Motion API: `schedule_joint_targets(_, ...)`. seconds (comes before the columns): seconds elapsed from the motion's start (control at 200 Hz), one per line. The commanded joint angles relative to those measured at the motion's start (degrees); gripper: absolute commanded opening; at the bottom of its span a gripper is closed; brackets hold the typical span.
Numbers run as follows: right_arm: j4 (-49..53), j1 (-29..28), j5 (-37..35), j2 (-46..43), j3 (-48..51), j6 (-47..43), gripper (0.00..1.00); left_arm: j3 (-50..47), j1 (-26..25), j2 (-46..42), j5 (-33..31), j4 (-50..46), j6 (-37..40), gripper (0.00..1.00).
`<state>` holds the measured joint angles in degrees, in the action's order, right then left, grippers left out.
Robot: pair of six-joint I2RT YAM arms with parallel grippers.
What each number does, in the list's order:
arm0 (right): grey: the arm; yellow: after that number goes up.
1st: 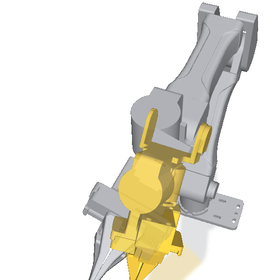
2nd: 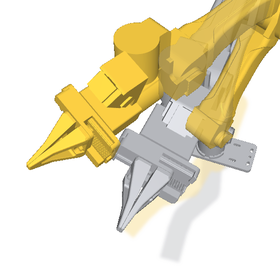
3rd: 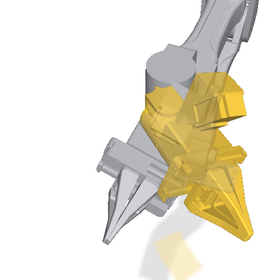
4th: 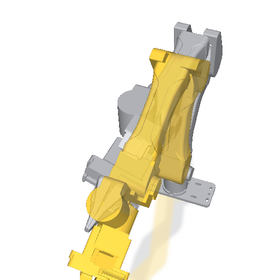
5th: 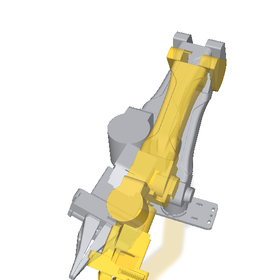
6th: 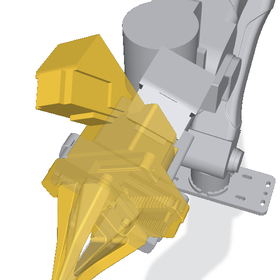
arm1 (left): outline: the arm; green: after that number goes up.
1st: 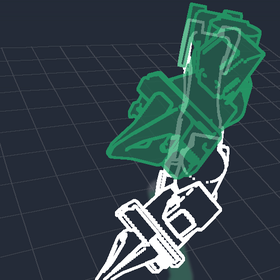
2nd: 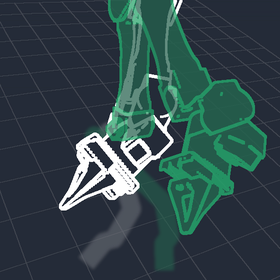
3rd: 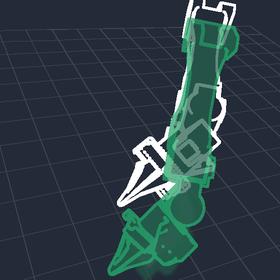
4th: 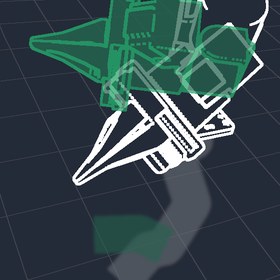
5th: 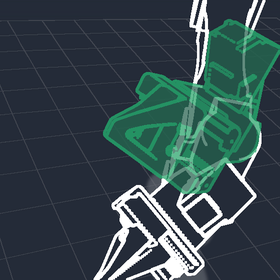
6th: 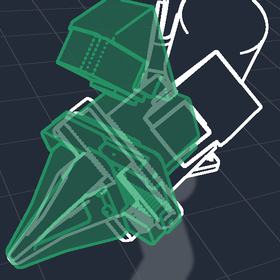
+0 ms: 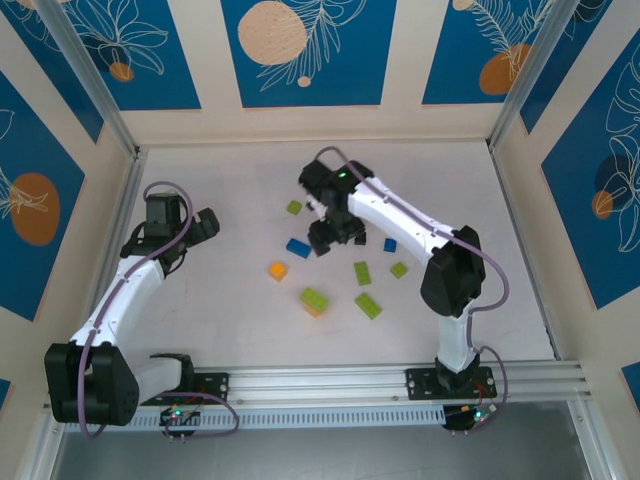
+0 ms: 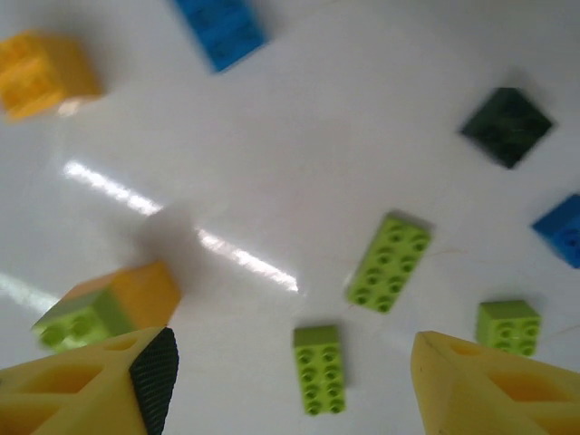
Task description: Assemble a carrot with lego
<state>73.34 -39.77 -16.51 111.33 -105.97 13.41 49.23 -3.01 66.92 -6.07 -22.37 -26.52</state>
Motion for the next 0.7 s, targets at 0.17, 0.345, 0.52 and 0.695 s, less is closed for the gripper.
schedule_joint_targets(0.17, -14.1, 10.41, 4.21, 2.6, 8.49, 9.46, 0.69, 0.11, 0.51, -0.58, 0.1, -0.74, 0.07, 1.0)
schedule_joint_targets(0.345, -18.1, 13.14, 7.14, 6.12, 9.29, 11.26, 0.68, -0.01, 0.52, -0.57, -0.17, -0.83, 0.07, 1.0)
schedule_joint_targets(0.52, -19.28, 15.11, 8.35, 9.27, 9.45, 12.48, 0.66, -0.11, 0.52, -0.73, -0.36, -1.0, 0.16, 1.0)
schedule_joint_targets(0.695, -20.59, 15.77, 7.87, 9.48, 11.2, 13.46, 0.66, -0.15, 0.47, -0.57, -0.53, -0.8, 0.16, 1.0)
